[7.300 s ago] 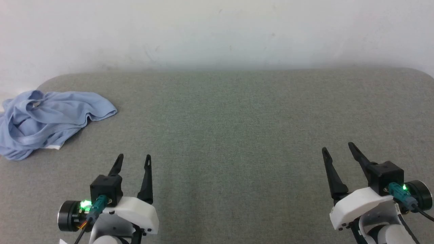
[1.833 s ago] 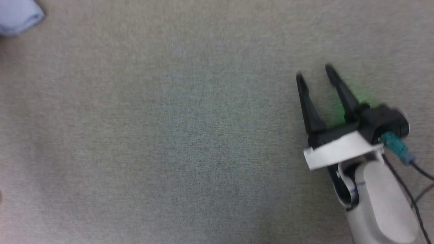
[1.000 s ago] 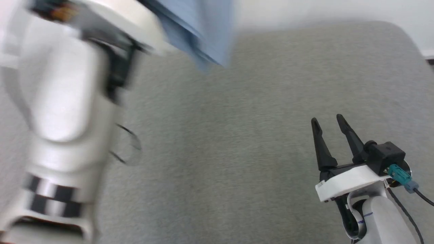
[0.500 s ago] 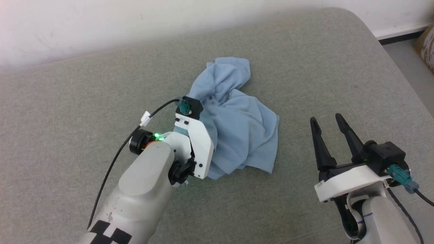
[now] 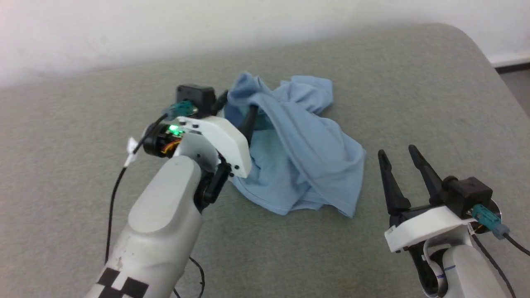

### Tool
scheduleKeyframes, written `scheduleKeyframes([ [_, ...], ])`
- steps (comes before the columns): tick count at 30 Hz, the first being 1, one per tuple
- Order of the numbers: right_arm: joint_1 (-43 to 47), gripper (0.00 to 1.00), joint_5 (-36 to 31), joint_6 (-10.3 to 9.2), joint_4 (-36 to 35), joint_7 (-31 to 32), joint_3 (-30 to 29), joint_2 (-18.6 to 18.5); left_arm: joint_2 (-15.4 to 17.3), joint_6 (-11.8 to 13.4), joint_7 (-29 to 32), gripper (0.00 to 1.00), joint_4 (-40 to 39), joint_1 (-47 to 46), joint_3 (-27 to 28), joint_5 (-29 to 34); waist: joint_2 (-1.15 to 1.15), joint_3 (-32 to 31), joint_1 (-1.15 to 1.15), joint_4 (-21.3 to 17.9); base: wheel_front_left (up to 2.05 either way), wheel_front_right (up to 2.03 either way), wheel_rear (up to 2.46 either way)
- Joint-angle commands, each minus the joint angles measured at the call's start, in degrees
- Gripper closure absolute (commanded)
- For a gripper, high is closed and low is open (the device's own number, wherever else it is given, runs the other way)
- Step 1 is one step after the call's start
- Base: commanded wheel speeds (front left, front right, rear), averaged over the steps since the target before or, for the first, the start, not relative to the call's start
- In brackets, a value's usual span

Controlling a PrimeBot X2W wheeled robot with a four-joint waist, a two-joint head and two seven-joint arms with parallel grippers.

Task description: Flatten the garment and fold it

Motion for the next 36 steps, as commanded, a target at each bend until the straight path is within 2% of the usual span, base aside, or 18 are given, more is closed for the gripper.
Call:
scheduleKeyframes([
  [1,0.7,0.0,-0.6,-0.12,-0.5,0.2,-0.1,0.0,0.8,0.6,-2.3,0.0,-1.1,1.6,0.7,0.3,0.0,-1.9,0.0,2.9,0.0,0.0,0.0],
  [11,2.1,0.0,-1.0,-0.12,-2.8,1.5,-0.5,0.0,5.7,3.9,-16.6,0.0,-10.9,12.9,7.1,-0.5,0.0,-3.9,0.0,7.3,0.0,0.0,0.0],
  [18,3.1,0.0,-1.8,-0.12,-4.9,2.5,-1.5,0.0,8.6,5.2,-19.3,0.0,-19.6,24.3,13.1,1.6,0.0,-3.7,0.0,9.0,0.0,0.0,0.0],
  [23,3.8,0.0,-2.4,-0.12,-6.1,3.5,-1.9,0.0,7.1,4.5,-19.3,0.0,-26.9,31.0,19.3,6.0,0.0,-3.1,0.0,10.1,0.0,0.0,0.0],
  [29,3.3,0.0,-4.4,-0.12,-7.7,6.8,1.9,0.0,2.6,3.1,-19.3,0.0,-30.8,36.0,24.1,10.2,0.0,-2.1,0.0,11.2,0.0,0.0,0.0],
  [32,2.2,0.0,-5.9,-0.12,-7.2,12.1,6.8,0.0,0.6,2.3,-19.3,0.0,-32.2,37.2,25.4,11.7,0.0,-1.2,0.0,11.7,0.0,0.0,0.0],
  [36,0.6,0.0,-7.3,-0.12,-4.2,22.8,11.8,-0.3,-1.2,1.3,-19.3,0.0,-32.8,37.6,26.2,12.9,0.0,-0.1,0.0,13.0,0.0,0.0,0.0],
])
